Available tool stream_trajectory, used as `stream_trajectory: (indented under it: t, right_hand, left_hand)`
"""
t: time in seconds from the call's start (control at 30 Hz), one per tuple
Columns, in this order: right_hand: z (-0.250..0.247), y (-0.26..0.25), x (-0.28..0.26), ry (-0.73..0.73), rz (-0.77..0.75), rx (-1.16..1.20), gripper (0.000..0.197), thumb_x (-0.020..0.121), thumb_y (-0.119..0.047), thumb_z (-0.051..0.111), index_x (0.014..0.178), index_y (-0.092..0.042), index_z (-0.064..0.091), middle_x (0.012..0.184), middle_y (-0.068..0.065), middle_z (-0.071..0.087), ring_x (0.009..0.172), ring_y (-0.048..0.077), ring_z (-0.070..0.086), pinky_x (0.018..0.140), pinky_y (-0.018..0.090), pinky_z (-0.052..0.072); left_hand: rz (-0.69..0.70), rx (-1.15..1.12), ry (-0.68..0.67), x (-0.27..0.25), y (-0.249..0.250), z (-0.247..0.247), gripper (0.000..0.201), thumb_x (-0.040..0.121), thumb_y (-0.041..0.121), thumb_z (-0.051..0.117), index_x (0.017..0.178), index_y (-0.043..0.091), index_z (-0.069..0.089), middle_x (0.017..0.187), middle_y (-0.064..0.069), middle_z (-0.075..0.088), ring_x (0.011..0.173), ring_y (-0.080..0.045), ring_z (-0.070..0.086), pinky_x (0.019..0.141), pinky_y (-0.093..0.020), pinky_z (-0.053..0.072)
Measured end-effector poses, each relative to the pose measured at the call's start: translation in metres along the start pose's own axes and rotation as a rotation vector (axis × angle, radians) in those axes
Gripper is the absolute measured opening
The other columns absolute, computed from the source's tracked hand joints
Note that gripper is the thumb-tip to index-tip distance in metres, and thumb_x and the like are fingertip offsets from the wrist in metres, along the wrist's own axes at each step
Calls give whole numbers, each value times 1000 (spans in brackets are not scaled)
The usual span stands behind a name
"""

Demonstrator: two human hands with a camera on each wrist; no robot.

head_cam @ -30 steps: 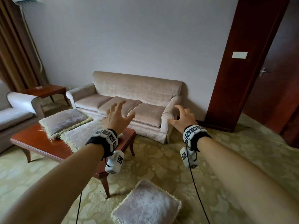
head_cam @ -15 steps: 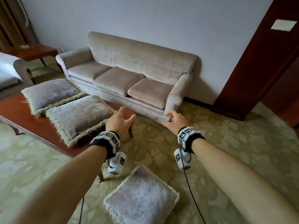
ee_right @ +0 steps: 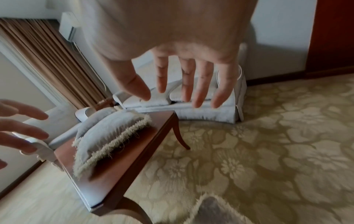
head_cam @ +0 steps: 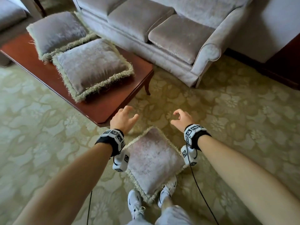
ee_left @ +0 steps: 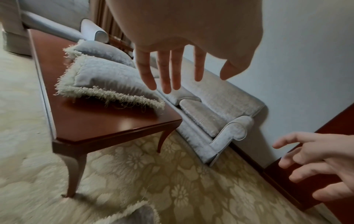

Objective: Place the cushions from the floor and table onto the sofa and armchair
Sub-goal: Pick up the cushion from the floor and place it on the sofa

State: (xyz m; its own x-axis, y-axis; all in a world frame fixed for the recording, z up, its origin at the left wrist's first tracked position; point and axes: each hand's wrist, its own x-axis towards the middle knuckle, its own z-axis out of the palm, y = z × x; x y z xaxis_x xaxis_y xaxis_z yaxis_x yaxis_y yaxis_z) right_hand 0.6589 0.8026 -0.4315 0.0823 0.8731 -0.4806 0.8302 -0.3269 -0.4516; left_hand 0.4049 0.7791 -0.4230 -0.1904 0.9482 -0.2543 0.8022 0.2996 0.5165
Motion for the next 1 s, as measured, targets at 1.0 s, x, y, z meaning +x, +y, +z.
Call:
stream_trajectory:
  t: [1.0]
  right_hand:
    - [298,206,127,-261,532,178,53,80,-31,73,127,-26,50,124,7,52,100,25,54,85,33,46]
  left_hand:
    - [-112,217,-517,106,-223,291,71,78,79,47,137,39,38,142,-5,43,114,-29,56,91,-46,51]
